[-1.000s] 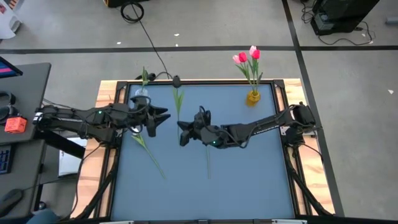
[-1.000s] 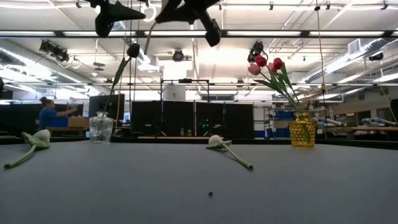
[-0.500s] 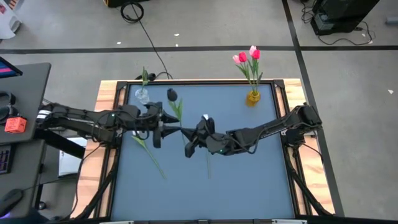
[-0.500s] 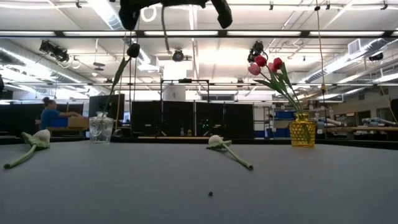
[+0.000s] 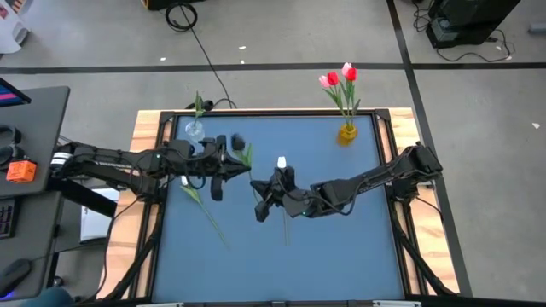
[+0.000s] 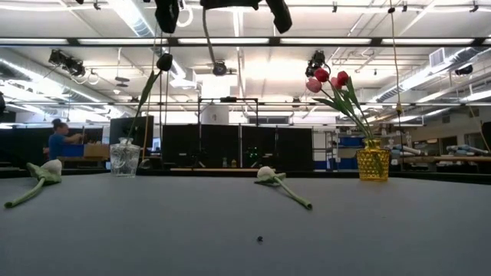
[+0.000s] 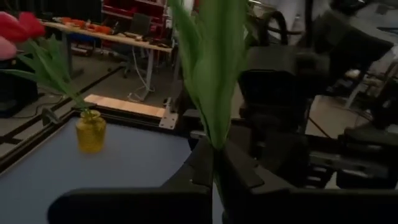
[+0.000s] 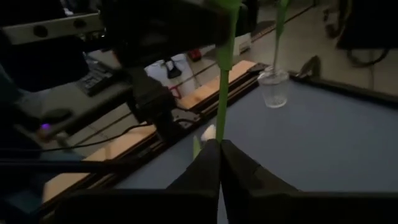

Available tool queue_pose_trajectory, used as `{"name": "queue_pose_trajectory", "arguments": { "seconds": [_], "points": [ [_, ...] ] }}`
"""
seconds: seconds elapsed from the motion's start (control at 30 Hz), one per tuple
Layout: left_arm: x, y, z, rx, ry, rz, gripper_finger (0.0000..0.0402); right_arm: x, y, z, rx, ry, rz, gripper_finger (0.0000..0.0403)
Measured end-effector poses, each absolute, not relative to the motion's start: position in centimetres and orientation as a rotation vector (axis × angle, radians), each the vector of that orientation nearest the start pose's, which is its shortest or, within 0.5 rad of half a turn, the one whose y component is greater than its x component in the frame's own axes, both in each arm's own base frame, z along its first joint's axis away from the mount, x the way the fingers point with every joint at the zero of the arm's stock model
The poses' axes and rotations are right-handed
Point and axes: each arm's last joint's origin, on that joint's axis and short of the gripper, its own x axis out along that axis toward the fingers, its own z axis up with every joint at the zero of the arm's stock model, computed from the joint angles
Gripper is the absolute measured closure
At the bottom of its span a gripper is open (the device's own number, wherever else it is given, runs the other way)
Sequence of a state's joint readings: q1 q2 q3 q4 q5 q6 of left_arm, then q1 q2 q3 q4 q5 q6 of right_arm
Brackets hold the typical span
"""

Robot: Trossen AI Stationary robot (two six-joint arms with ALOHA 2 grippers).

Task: Sort flowers into vase by color
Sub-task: Put the black flower into the transparent vase

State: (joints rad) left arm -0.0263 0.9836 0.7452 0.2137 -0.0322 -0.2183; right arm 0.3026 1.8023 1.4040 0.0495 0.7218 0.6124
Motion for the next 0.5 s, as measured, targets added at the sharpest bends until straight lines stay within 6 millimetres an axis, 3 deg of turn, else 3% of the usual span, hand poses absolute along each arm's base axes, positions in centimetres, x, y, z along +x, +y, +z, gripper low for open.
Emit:
{"name": "queue_pose_trajectory", "arguments": {
  "seconds": [0.13,0.23,0.37,0.5],
  "points": [
    [22.1,-0.5,32.0,-0.194,0.047,0.006,0.039,40.1,10.2,28.7,0.47,0.216,-0.446,0.0349],
    [20.9,-0.2,32.2,-0.102,0.074,0.08,0.0395,39.6,10.2,27.4,0.544,0.333,-0.464,0.0312],
    [18.3,1.0,32.7,-0.008,0.117,0.294,0.0397,38.6,10.4,26.1,0.624,0.467,-0.518,0.0281],
    [15.0,3.1,32.7,0.02,0.182,0.566,0.0391,38.1,11.4,26.1,0.612,0.44,-0.552,0.0277]
  ]
}}
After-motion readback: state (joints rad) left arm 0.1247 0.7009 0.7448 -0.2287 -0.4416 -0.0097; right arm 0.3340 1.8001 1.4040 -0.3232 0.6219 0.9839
